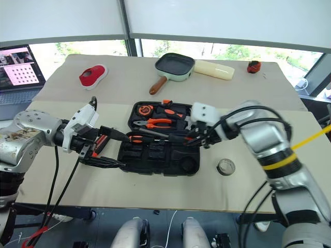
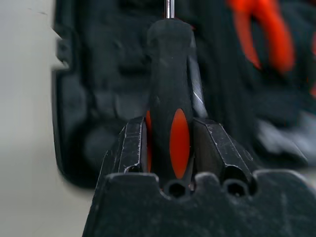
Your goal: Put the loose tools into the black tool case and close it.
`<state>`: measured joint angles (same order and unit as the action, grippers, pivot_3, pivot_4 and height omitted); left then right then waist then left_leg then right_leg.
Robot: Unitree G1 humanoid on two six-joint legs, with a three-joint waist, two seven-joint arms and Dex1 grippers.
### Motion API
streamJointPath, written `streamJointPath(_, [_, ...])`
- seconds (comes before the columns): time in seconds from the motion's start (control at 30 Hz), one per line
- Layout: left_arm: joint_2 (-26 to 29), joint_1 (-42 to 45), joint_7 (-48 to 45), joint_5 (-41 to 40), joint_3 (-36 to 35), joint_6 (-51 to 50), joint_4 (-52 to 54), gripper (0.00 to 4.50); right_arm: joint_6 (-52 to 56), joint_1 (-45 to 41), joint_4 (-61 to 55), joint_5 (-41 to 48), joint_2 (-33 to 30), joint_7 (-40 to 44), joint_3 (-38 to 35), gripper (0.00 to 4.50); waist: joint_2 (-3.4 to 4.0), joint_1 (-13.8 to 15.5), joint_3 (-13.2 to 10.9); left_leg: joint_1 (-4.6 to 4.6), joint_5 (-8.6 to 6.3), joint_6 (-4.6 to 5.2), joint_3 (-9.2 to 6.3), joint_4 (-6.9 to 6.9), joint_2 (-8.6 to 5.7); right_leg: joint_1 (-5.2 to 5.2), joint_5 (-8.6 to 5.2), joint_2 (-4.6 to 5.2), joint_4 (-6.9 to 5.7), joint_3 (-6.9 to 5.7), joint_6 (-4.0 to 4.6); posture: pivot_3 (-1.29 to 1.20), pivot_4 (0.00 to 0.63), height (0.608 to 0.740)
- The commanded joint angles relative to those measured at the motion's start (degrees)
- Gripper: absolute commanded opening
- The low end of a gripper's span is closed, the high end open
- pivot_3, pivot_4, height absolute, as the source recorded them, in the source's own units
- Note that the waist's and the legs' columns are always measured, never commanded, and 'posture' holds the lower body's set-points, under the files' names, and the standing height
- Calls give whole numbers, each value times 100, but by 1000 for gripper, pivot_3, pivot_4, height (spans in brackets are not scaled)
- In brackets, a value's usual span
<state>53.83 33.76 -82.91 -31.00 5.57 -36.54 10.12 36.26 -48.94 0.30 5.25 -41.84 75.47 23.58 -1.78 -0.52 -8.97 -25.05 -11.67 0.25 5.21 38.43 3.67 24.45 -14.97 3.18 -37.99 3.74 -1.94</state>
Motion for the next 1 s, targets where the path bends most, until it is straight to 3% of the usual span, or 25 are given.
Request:
streamJointPath(0.03, [29, 146, 101, -70, -224, 26, 101, 4500, -190, -323, 327, -275, 161, -115, 145, 1040, -2, 55, -1, -12, -1, 2, 0, 11, 0, 7, 1, 2, 0, -3, -2, 0, 150, 740])
streamJointPath(0.33, [72, 40, 337, -154, -326, -25, 271, 4500, -926, -317, 865, -702, 210, 41, 415, 1040, -5, 58, -3, -21, -3, 5, -1, 28, 3, 9, 1, -1, -5, -8, -3, 0, 150, 740])
streamJointPath(0.77, [-23, 132, 469, -89, -313, 60, 162, 4500, -1052, -84, 785, -852, 127, 176, 364, 1040, -5, 26, -3, -20, -3, 5, -3, 27, 5, 8, 1, -3, -6, -9, -3, 0, 150, 740])
streamJointPath(0.83, [-61, 174, 475, -56, -276, 94, 107, 4500, -1084, -83, 758, -852, 173, 80, 302, 2043, -5, 23, -3, -20, -4, 5, -3, 27, 5, 8, 1, -3, -6, -9, -3, 0, 150, 740])
streamJointPath(1.0, [-132, 244, 442, 26, -202, 178, 4, 4500, -654, -170, 416, -563, 332, -23, -2, 3647, -5, 15, -3, -20, -4, 5, -3, 26, 6, 8, 1, -4, -6, -9, -3, 0, 150, 740])
